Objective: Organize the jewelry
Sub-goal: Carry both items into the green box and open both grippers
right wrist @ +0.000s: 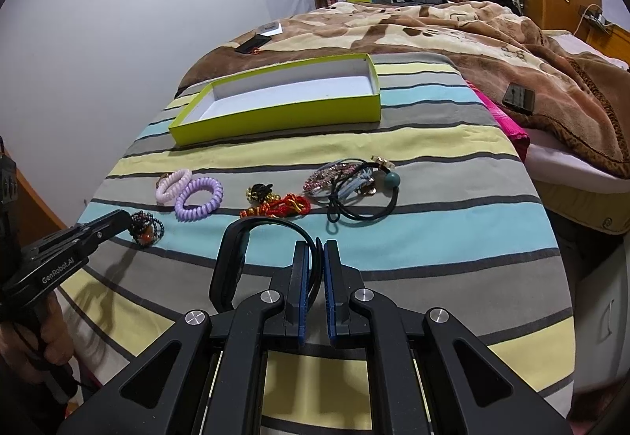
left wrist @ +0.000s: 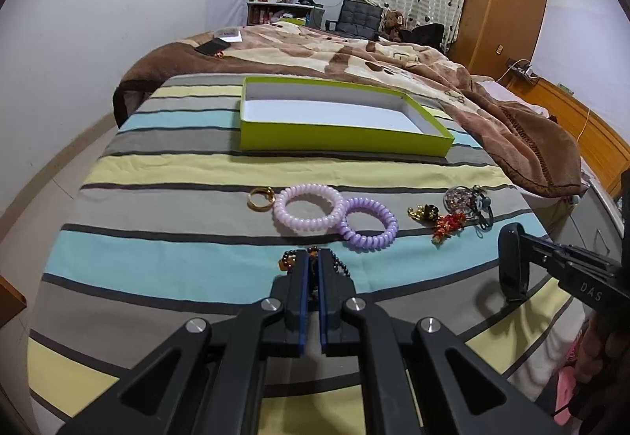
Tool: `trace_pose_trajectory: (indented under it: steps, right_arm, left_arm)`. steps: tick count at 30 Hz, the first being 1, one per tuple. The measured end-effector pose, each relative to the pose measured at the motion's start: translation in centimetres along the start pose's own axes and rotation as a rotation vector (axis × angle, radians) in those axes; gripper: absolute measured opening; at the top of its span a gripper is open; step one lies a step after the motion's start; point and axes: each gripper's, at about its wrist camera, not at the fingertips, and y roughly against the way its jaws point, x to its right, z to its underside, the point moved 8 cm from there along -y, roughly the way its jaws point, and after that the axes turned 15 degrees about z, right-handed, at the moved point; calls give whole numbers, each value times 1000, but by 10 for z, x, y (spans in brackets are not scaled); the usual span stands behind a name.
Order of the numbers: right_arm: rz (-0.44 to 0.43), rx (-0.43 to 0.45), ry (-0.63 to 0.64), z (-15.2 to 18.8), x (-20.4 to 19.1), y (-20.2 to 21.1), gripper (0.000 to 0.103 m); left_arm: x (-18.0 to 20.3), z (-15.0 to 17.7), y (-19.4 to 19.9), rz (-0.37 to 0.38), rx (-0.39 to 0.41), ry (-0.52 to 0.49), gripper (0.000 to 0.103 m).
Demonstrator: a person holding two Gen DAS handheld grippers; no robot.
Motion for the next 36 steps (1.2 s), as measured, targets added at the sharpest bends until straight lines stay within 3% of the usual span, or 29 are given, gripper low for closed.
trace_pose_trajectory:
  steps: [16, 24, 30, 36]
  right_arm:
    - [-14, 65, 46, -40, -5, 6, 7]
    - [-3, 94, 81, -83, -7, -11, 7]
    - [4, 100, 89, -118, -10, -33, 7]
    - [-13, 50, 77, -143, -12, -67, 7]
  left_arm:
    - [27, -56, 11, 41, 44, -108, 4]
    - [33, -102, -13, 25, 56, -163, 4]
    - [20, -131, -41, 2, 57, -145, 4]
    - [2, -155, -64, -8, 64, -104, 4]
